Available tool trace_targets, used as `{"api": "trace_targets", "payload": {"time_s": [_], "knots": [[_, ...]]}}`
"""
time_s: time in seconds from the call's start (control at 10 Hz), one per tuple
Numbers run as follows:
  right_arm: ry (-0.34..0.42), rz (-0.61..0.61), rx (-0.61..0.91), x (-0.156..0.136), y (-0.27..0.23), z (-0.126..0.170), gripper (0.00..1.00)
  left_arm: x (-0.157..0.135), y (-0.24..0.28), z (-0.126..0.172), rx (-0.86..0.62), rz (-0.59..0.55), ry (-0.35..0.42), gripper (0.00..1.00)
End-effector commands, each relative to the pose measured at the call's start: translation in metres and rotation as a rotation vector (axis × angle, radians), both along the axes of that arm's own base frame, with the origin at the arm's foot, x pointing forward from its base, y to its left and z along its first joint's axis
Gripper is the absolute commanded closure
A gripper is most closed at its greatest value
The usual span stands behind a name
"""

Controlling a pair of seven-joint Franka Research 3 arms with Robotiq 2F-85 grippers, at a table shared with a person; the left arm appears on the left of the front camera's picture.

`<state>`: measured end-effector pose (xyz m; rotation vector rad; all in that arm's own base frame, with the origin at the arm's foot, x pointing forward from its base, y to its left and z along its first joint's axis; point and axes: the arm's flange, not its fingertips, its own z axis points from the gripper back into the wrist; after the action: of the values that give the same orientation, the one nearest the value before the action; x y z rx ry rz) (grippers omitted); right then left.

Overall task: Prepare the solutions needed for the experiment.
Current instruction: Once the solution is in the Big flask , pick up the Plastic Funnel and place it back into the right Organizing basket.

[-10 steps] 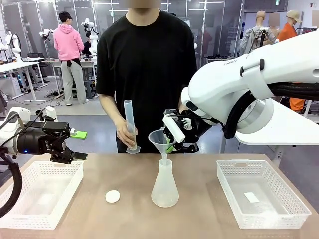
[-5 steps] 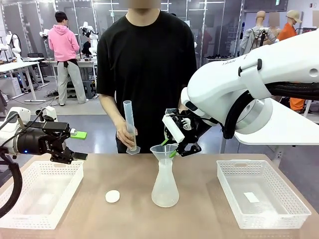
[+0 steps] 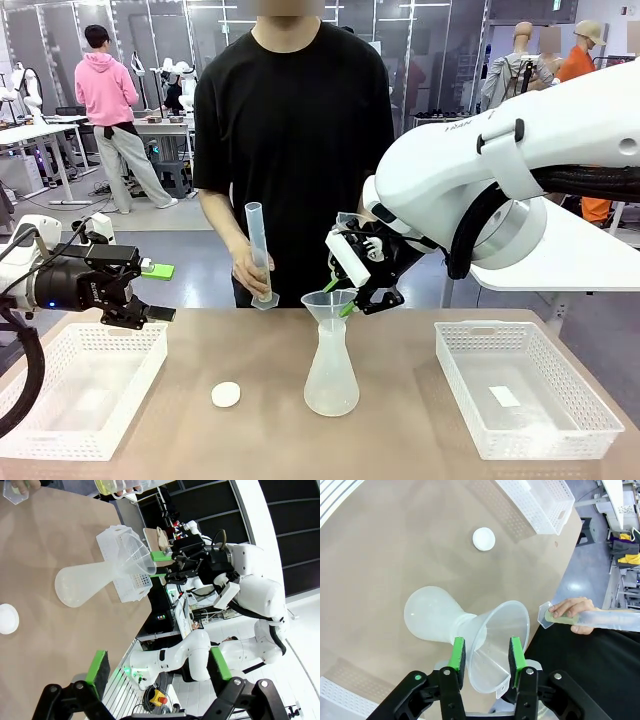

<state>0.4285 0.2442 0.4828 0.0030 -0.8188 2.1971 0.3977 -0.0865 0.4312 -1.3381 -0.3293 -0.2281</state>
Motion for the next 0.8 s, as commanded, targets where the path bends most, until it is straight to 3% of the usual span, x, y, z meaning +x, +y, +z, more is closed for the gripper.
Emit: {"api": "trace_targets", "payload": {"time_s": [0.0, 0.6, 0.7], "knots": [[0.003, 0.002, 0.007, 0.0, 0.0, 0.0, 0.55, -0.001, 0.0, 0.001, -0.016, -0.008, 0.001, 0.0], [0.0, 0.0, -0.001, 0.0, 0.0, 0.0, 0.55, -0.001, 0.0, 0.001, -0.016, -0.008, 0.001, 0.0], [-0.04, 0.019, -0.008, -0.019, 0.009, 0.018, 0.55, -0.001, 0.0, 0.001, -0.016, -0.008, 0.001, 0.0]]}}
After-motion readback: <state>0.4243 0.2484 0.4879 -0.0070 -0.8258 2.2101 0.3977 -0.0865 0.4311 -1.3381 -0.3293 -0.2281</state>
